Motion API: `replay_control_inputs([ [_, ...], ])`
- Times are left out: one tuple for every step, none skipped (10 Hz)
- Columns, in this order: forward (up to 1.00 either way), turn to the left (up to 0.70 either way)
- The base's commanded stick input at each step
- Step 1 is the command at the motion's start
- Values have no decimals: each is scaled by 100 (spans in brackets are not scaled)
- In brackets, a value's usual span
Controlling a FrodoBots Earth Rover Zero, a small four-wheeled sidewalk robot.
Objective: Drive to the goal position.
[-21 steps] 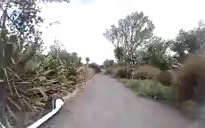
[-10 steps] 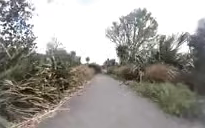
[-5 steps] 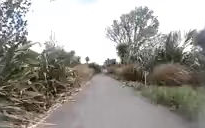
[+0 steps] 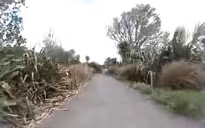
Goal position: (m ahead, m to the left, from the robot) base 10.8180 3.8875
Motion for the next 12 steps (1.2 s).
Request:
replay_control_inputs([
  [100, 0],
  [100, 0],
  [100, 0],
  [100, 0],
  [100, 0],
  [100, 0],
  [100, 0],
  [100, 0],
  [100, -4],
  [100, -11],
  [100, -23],
  [100, -38],
])
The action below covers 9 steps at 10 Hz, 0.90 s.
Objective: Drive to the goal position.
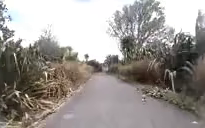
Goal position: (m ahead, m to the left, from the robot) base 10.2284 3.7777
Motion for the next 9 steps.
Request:
replay_control_inputs([
  [100, -40],
  [100, -40],
  [100, -33],
  [100, -19],
  [100, -3],
  [100, 0],
  [100, 0],
  [100, 0],
  [100, 0],
])
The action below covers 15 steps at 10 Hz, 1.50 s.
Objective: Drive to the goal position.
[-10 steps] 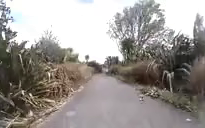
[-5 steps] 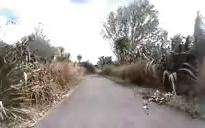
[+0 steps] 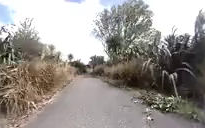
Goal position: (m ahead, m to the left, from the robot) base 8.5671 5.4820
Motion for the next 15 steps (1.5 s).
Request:
replay_control_inputs([
  [100, 0],
  [100, 0],
  [100, 0],
  [100, 0],
  [100, 0],
  [100, 0],
  [100, 0],
  [100, 0],
  [100, 0],
  [100, 0],
  [100, 3],
  [100, 40],
  [100, 40],
  [100, 23],
  [100, 0],
])
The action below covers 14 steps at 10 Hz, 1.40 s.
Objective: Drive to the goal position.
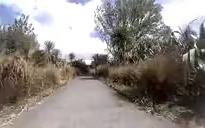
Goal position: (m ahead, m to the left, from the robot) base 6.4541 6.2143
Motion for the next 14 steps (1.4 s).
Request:
replay_control_inputs([
  [100, 0],
  [100, 0],
  [100, 0],
  [100, 0],
  [100, 0],
  [100, 0],
  [100, 0],
  [100, 0],
  [100, 0],
  [100, 0],
  [100, 0],
  [100, 0],
  [100, 0],
  [100, 0],
])
